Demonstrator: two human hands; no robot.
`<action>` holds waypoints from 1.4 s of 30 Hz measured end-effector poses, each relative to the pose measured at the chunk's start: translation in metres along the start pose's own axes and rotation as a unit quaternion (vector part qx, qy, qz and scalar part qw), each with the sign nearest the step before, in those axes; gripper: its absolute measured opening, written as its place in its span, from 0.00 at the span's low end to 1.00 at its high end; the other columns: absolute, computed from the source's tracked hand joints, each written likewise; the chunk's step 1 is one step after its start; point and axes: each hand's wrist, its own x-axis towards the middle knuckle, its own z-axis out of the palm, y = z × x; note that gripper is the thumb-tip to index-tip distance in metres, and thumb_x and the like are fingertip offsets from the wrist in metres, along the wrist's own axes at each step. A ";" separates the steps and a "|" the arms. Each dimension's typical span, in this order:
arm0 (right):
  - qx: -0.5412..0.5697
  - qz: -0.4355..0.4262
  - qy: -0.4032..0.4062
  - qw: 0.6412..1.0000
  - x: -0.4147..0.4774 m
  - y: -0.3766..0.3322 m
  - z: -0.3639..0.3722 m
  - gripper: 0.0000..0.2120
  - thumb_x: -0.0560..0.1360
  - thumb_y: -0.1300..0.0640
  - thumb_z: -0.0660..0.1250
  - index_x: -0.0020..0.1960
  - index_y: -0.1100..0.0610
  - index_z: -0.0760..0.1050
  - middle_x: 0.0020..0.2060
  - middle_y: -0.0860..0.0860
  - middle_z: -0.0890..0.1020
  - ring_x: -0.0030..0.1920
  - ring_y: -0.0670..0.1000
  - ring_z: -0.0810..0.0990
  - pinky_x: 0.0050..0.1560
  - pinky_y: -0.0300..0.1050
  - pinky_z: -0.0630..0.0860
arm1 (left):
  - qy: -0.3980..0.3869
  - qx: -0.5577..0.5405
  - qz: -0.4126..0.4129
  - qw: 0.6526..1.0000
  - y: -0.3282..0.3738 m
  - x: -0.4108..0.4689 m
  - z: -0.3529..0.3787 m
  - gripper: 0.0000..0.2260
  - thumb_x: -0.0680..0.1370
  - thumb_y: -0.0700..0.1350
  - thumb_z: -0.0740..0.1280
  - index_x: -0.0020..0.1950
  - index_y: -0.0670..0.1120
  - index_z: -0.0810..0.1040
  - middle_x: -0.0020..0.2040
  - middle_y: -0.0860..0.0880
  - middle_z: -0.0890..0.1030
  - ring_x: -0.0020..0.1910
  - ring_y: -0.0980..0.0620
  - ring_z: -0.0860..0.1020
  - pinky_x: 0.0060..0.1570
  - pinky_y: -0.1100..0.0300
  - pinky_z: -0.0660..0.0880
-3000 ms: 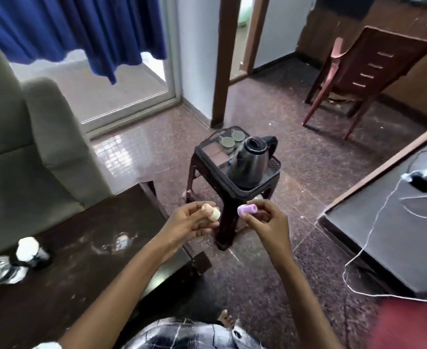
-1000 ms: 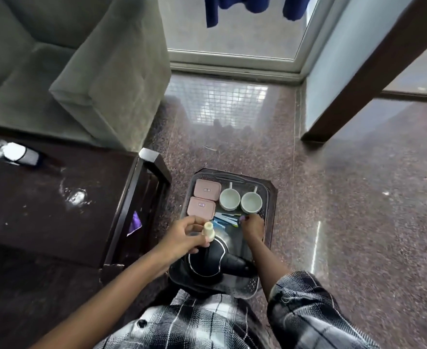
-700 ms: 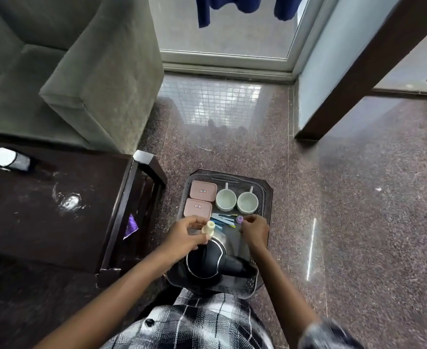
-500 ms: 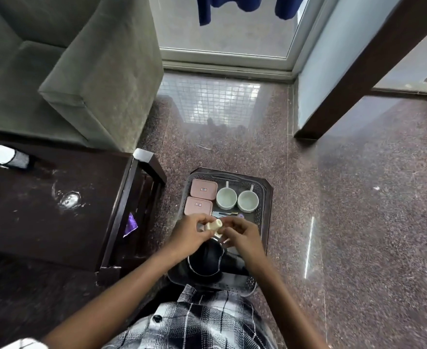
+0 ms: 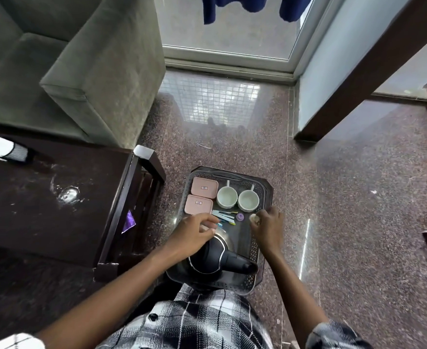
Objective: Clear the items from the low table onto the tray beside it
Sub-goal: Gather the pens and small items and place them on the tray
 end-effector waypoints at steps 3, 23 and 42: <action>-0.112 -0.022 -0.008 0.993 0.005 0.004 0.014 0.09 0.70 0.55 0.69 0.49 0.55 0.82 0.60 0.58 0.74 0.60 0.62 0.67 0.50 0.49 0.69 | 0.005 -0.017 -0.010 1.000 -0.006 -0.003 -0.001 0.10 0.76 0.39 0.65 0.55 0.48 0.79 0.49 0.52 0.82 0.50 0.50 0.81 0.47 0.71 0.71; -0.079 0.108 -0.067 0.989 0.030 0.005 0.055 0.12 0.76 0.57 0.62 0.55 0.49 0.81 0.61 0.55 0.71 0.62 0.60 0.65 0.53 0.49 0.71 | -0.006 -0.025 -0.021 0.999 -0.025 -0.022 -0.008 0.09 0.76 0.39 0.64 0.53 0.51 0.79 0.49 0.53 0.83 0.37 0.60 0.74 0.53 0.61 0.75; 0.339 -0.010 0.023 0.940 -0.062 -0.131 -0.049 0.02 0.69 0.67 0.70 0.41 0.62 0.80 0.36 0.53 0.82 0.35 0.42 0.78 0.38 0.28 0.71 | 0.046 -0.232 -0.001 0.972 -0.042 -0.034 -0.044 0.09 0.77 0.32 0.61 0.52 0.43 0.77 0.40 0.51 0.80 0.36 0.57 0.78 0.34 0.74 0.72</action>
